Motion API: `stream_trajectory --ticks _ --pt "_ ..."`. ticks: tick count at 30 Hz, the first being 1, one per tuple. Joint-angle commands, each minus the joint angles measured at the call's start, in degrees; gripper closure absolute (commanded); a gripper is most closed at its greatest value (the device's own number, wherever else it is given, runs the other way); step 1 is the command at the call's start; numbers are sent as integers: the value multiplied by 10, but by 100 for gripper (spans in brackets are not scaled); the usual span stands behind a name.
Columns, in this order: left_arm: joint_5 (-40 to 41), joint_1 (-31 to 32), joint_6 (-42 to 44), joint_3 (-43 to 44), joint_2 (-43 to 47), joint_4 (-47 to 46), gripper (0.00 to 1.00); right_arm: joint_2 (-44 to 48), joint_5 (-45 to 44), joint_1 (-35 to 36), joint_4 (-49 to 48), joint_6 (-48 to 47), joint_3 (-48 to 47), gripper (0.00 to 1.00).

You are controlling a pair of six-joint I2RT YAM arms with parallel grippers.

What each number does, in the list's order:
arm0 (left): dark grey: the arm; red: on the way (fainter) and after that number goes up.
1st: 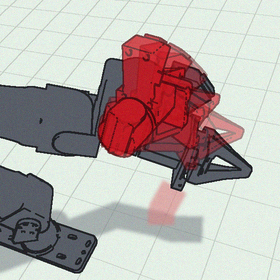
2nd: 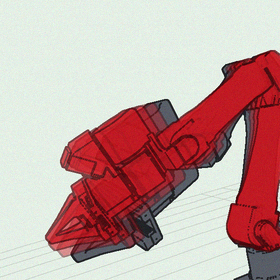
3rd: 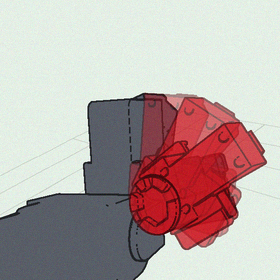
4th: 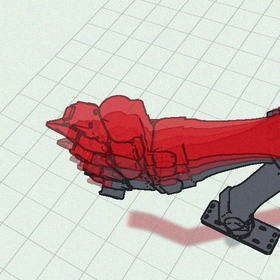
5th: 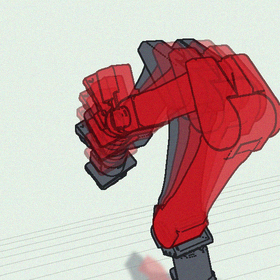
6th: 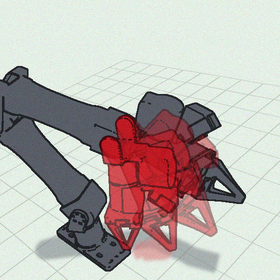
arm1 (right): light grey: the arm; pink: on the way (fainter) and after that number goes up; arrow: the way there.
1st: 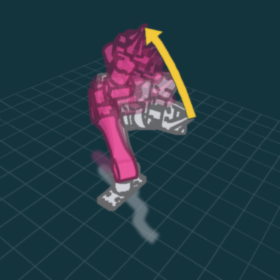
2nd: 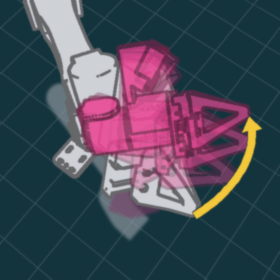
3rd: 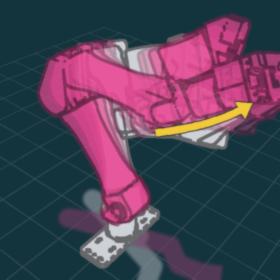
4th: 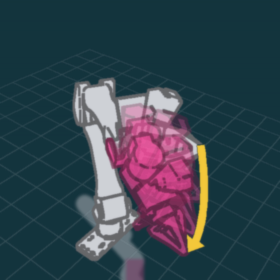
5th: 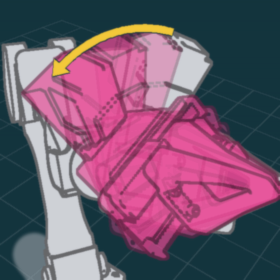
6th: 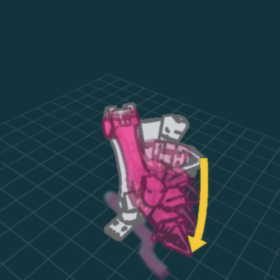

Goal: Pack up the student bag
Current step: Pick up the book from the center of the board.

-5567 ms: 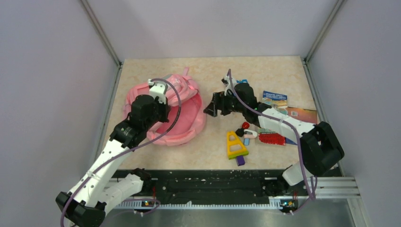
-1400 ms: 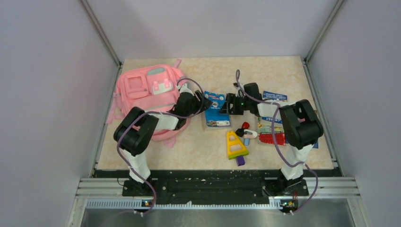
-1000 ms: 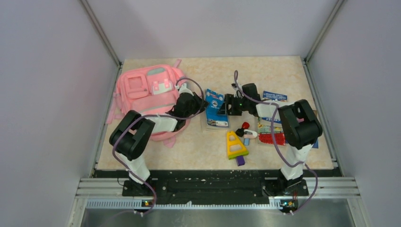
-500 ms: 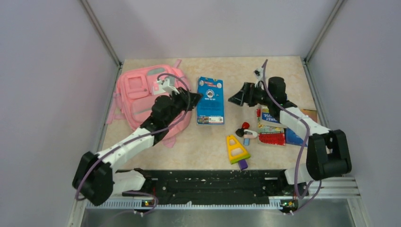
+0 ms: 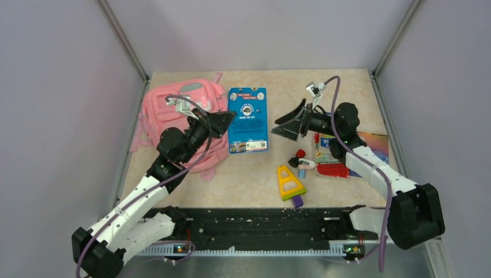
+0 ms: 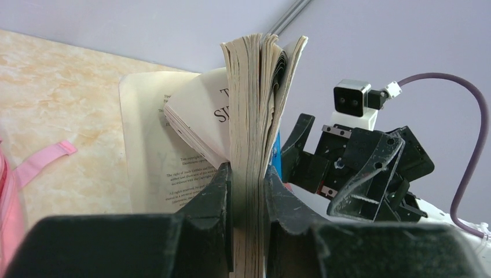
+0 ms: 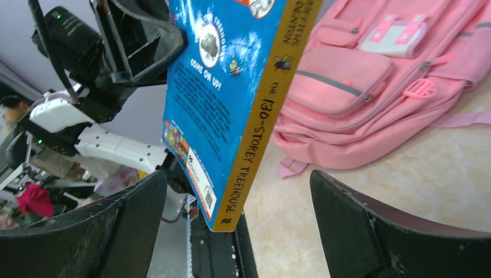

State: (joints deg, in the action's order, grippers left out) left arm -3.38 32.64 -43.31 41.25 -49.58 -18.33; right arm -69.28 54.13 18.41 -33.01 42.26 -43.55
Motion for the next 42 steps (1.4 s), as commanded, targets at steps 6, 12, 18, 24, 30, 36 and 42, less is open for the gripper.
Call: stream_trajectory --ticks 6,12,18,24,30,36,42 --pt "-39 -2 -22 6 16 -81 100 -50 21 64 -112 48 -28 13" --pt "-42 -3 -22 5 16 -82 100 -94 21 105 -227 121 -31 22" --pt "-44 -3 -19 1 18 -86 100 -119 9 115 -279 148 -33 36" --pt "-55 -2 -10 -4 21 -87 100 -137 -3 116 -296 155 -32 65" --pt "-71 -4 46 12 27 -1 75 -111 -37 115 -207 105 -41 100" --pt "-15 -14 199 111 9 302 17 -36 -190 103 152 -87 -91 100" --pt "117 -33 375 190 -68 544 15 12 -281 55 278 -121 -82 100"
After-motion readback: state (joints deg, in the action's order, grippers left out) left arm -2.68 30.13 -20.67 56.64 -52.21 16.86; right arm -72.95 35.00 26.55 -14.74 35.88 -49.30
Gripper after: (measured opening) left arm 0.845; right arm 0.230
